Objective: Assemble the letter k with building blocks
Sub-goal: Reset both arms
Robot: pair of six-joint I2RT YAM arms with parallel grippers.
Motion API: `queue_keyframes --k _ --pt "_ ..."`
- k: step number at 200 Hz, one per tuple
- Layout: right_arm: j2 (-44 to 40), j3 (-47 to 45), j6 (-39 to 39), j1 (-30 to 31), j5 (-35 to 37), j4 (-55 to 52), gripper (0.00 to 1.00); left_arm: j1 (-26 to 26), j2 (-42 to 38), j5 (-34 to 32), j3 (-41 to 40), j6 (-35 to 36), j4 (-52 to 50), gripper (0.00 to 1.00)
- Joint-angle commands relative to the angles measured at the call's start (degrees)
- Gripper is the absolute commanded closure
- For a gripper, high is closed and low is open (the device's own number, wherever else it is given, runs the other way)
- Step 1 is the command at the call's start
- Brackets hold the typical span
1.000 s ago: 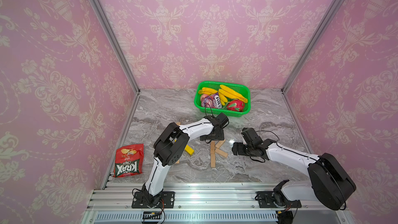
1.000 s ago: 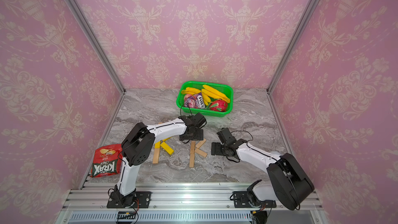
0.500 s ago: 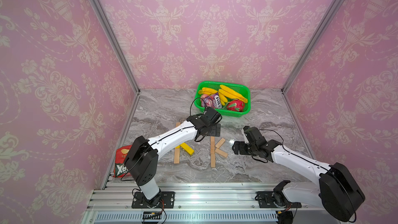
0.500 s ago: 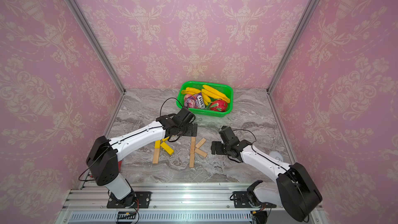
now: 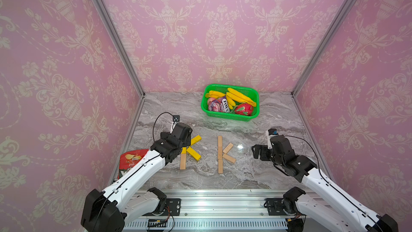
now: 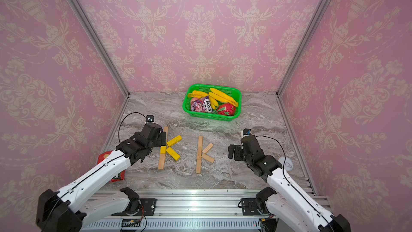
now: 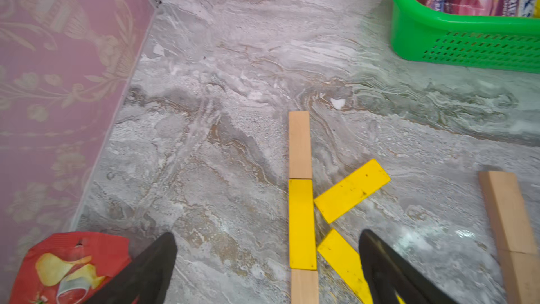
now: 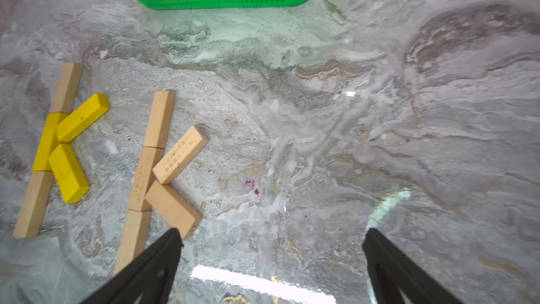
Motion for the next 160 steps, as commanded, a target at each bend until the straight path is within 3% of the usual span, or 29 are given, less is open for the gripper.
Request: queue_keyframes --k 1,33,52,73,99,127,160 --pt "0.19 1.94 -7.11 -1.99 12.79 -1.00 0.00 0.27 1.99 -12.55 -2.01 5.33 3.99 0.01" --pt "-1.37 -3.62 -17.70 -2.30 21.96 14.41 0.00 2.24 6.19 -19.09 -7.53 7.09 13.99 0.01" --pt "-0.51 -8.16 -19.45 -5.13 27.32 23.16 0.00 5.37 5.95 -16.34 -11.58 8.34 22.84 0.01" --pt "-0.56 -14.64 -18.92 -9.59 28.09 33.70 0.00 7.83 5.65 -13.37 -14.82 13.46 35.32 0.01" --pt "-2.22 -24.57 -16.42 -17.35 19.44 48.68 0.00 12.40 7.68 -9.67 -16.99 15.70 44.43 0.01" --pt "-3.30 -26.39 -16.89 -21.80 13.53 52.85 0.00 15.09 11.92 -4.52 -20.95 16.31 51.21 0.01" --pt "5.95 -24.66 -18.65 -25.42 6.46 60.70 0.00 16.17 14.28 -0.11 -24.00 19.18 60.57 0.01"
